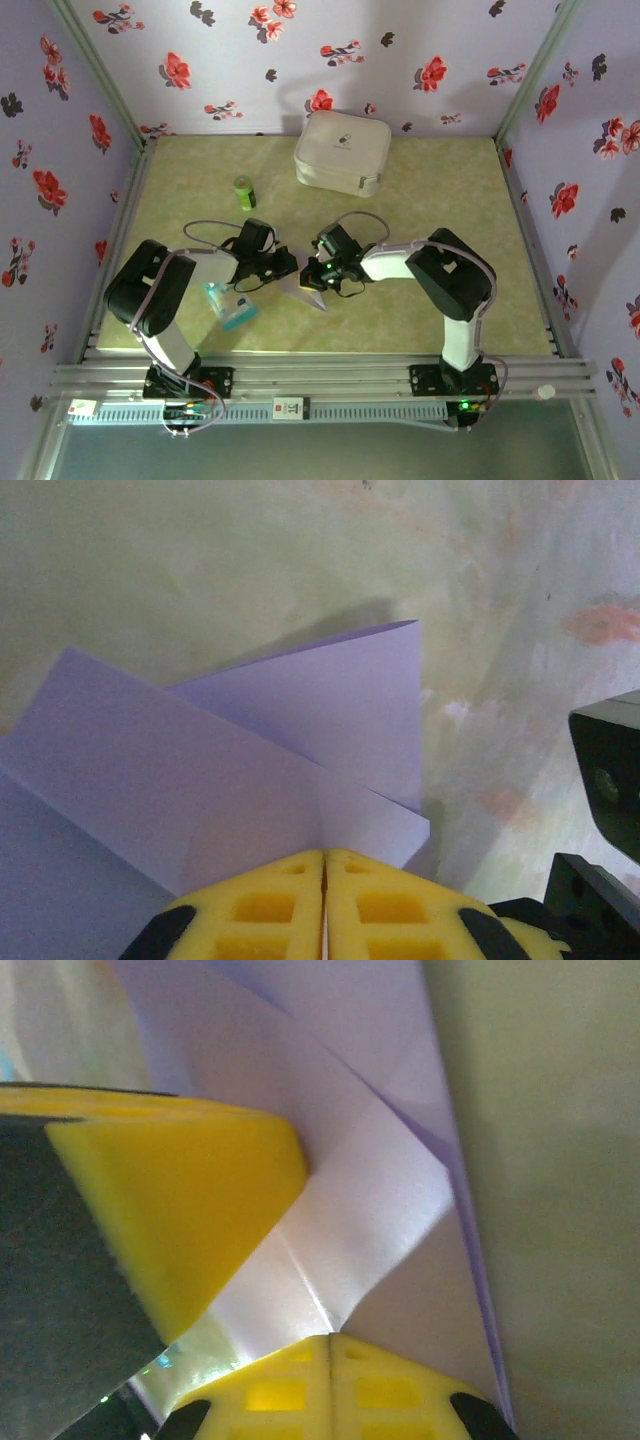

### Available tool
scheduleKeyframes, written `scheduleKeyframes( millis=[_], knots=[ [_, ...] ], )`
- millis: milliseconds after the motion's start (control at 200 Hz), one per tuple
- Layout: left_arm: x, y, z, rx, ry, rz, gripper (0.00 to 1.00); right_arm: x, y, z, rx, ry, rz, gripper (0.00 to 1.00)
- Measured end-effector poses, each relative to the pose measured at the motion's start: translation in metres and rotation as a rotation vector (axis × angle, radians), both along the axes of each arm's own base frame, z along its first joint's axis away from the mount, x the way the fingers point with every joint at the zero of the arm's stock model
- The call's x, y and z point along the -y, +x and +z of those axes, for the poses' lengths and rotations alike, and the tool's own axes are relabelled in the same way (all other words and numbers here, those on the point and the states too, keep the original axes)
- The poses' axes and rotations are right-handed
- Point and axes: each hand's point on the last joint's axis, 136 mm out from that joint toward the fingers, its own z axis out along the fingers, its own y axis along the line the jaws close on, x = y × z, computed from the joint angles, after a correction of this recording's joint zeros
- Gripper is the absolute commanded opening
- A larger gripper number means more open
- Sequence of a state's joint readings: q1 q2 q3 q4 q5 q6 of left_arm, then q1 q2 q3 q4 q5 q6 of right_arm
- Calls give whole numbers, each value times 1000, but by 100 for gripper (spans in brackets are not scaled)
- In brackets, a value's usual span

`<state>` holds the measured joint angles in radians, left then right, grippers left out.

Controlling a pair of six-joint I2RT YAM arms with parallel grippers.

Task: Fold a paper plane with a square sheet of paper (pick it up from the middle)
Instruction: Fourth fold the wing at the center of the table.

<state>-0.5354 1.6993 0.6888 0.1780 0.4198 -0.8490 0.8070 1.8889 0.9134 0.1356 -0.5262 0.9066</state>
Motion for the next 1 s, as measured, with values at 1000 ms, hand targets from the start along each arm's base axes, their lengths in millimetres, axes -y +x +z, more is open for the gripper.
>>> scheduleKeyframes(
  millis=[1000],
  knots=[
    [-3, -1, 1, 12, -18, 3, 8, 16, -29, 0, -7, 47, -26, 0]
  ],
)
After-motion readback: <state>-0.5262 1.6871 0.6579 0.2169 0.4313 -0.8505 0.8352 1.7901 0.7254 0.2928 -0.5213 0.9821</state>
